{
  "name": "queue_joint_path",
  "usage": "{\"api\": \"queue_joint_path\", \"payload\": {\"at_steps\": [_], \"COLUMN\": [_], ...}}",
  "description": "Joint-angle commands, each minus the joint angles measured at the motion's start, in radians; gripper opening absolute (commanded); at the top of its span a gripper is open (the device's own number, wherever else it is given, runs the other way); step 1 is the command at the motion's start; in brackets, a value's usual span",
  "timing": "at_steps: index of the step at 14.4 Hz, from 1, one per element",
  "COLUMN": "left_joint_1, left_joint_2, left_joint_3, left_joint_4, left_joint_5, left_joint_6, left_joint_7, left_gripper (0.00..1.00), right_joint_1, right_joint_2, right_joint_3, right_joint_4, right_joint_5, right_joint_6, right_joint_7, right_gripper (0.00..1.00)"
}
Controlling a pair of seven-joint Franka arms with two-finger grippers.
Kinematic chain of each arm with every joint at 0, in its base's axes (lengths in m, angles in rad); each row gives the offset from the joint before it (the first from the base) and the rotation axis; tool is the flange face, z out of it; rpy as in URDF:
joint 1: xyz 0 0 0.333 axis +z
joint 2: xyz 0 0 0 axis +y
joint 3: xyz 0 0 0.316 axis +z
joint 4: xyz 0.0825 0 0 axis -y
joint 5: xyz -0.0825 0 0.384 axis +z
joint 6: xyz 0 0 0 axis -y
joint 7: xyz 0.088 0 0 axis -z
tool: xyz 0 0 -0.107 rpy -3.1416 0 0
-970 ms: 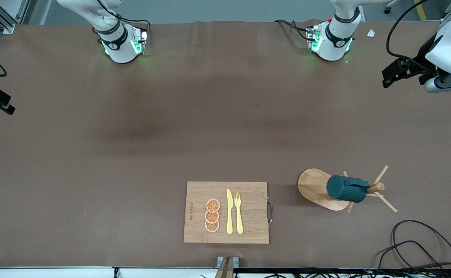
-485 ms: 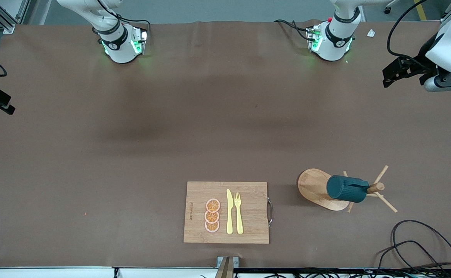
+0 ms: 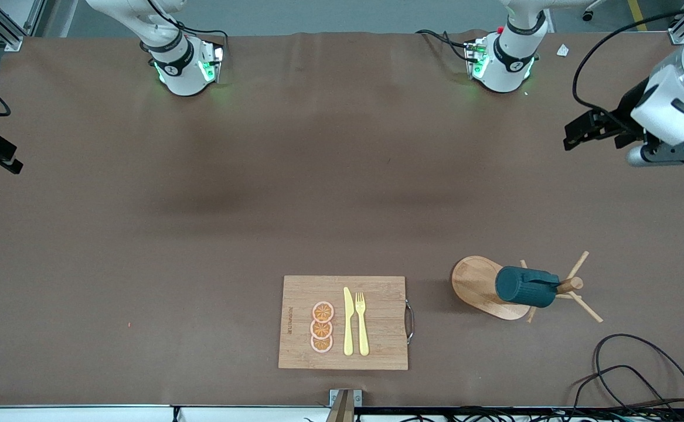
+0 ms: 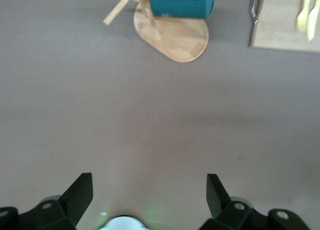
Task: Transfer cup from left to right arm and place
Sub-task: 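Move the left gripper toward the teal mug on the wooden stand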
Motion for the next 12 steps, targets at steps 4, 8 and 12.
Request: {"api": "queue_joint_path", "payload": {"at_steps": [4,8,12], "left_joint_1": [0.065,0.088,0.086], "left_joint_2": [0.150,0.215,0.298], "left_joint_3": [0.000,0.000,0.000], "left_joint_4": [0.106,0.099,0.095], "left_joint_5": [-0.114,-0.251,-0.257], "left_joint_6": [0.121,0.328,0.452], "left_joint_7": [-0.342,-0.696,-0.909], "left_gripper": [1.00,1.00,1.00], "right_joint_1": [-0.011,-0.011,-0.011], "right_joint_2": [-0.026,-0.026,-0.026], "right_joint_3": [0.010,0.009,0.010], "right_joint_4": [-0.027,-0.027,-0.027], "right_joint_5": [-0.014,-0.014,-0.014], "right_joint_6": [0.002,0.002,0.002], "right_joint_7": [-0.010,-0.010,-0.010], "right_gripper": [1.00,1.00,1.00]}}
